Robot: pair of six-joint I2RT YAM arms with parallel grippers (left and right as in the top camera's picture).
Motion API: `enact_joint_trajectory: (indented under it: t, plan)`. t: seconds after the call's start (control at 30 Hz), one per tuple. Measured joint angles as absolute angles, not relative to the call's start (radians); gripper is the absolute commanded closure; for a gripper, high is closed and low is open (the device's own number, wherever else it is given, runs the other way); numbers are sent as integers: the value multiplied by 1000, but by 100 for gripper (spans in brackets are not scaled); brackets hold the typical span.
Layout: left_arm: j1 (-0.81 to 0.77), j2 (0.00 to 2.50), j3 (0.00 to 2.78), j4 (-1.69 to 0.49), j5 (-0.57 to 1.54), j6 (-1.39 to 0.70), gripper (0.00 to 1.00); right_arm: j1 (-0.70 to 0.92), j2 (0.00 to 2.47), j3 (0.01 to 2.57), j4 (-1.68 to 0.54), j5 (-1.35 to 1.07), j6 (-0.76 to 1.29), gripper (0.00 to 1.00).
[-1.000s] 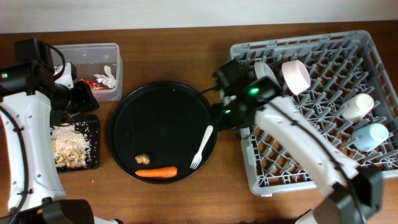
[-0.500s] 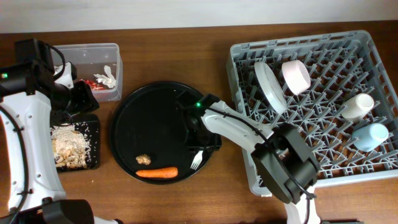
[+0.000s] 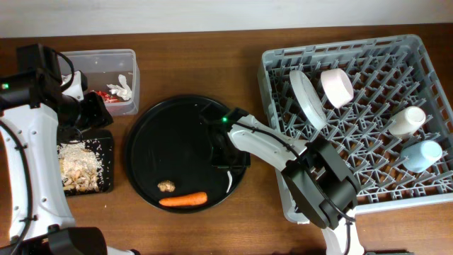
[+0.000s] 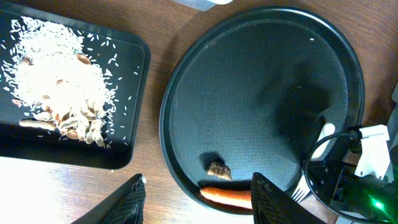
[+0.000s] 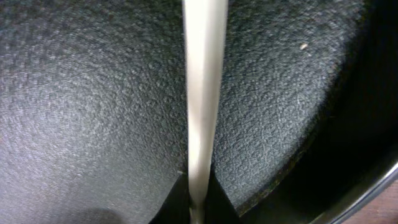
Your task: Sort waste into correct bins and load items into the dishwasher rack
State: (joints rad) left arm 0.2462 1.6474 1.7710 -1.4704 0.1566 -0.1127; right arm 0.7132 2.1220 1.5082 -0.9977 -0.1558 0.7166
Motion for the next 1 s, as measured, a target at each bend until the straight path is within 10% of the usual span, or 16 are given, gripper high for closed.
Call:
enact_joint_trajectory:
  t: [1.0]
  plan:
    - [246,1647,1771,-1470,157,-113,46,302,1718,1443,-1307,4,208,96]
